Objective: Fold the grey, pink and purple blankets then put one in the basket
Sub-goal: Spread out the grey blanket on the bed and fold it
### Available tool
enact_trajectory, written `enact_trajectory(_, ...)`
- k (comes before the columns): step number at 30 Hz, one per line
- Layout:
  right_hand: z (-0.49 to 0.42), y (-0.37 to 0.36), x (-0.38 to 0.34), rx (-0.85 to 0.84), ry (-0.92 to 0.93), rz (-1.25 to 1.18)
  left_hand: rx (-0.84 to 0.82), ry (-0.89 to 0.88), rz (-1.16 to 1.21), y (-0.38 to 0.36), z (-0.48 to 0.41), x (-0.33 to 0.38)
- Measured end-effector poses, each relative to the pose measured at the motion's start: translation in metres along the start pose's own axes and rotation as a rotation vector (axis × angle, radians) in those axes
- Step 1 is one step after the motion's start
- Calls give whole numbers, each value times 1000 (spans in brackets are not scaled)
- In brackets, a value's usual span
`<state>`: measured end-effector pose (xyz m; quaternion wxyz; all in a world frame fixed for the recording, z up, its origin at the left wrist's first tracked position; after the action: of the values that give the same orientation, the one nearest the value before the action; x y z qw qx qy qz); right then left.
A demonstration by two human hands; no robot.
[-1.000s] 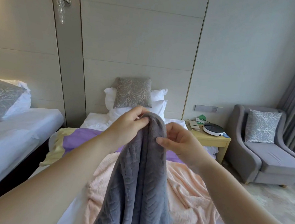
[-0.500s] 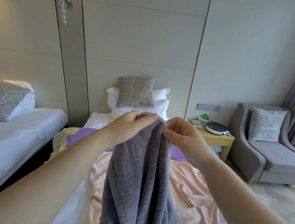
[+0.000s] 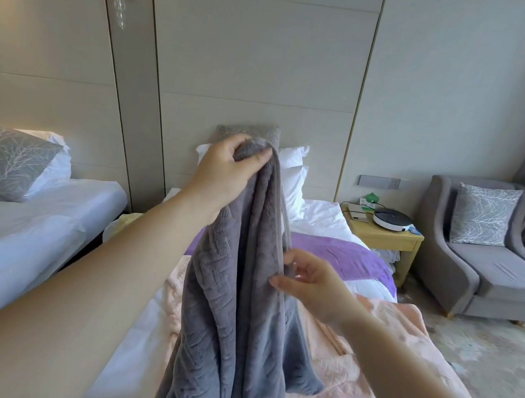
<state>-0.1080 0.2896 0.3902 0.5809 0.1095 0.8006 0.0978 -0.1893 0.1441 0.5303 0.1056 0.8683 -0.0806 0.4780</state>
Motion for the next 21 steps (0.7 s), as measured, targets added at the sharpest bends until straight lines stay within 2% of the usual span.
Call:
enact_trajectory(3, 14, -12, 26, -67, -36, 128, 140, -2, 66, 15, -7, 4)
enact_trajectory(6, 26, -17, 47, -92, -111, 107, 225, 12, 62, 27, -13, 3)
enact_trajectory(10, 22, 9, 46, 96, -123, -30, 340, 29, -52, 50, -15, -8)
enact_trajectory(12, 15, 21, 30, 150, -107, -183, 329, -7, -256, 55, -11, -13)
enact_trajectory(14, 6, 27, 7, 152, -121, -262, 127, -32, -482, 37, 0, -22)
enact_trajectory(16, -5, 27, -16, 117, -141, -189, -200, -5, -573, 3, 17, -34)
enact_trajectory(19, -18, 20, -43, 4, -112, -110, -616, 15, -524, -39, 42, -46)
enact_trajectory(21, -22, 19, -52, -41, -100, -88, -740, 52, -449, -51, 49, -50)
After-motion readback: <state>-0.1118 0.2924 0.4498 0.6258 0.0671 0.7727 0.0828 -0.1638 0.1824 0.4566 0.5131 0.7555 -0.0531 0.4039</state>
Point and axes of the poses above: each hand's wrist, its own z-axis away from the middle knuckle, its own y-axis out of the back of the hand, x = y × z, the point moved 6 cm from there along -z, towards the middle knuckle
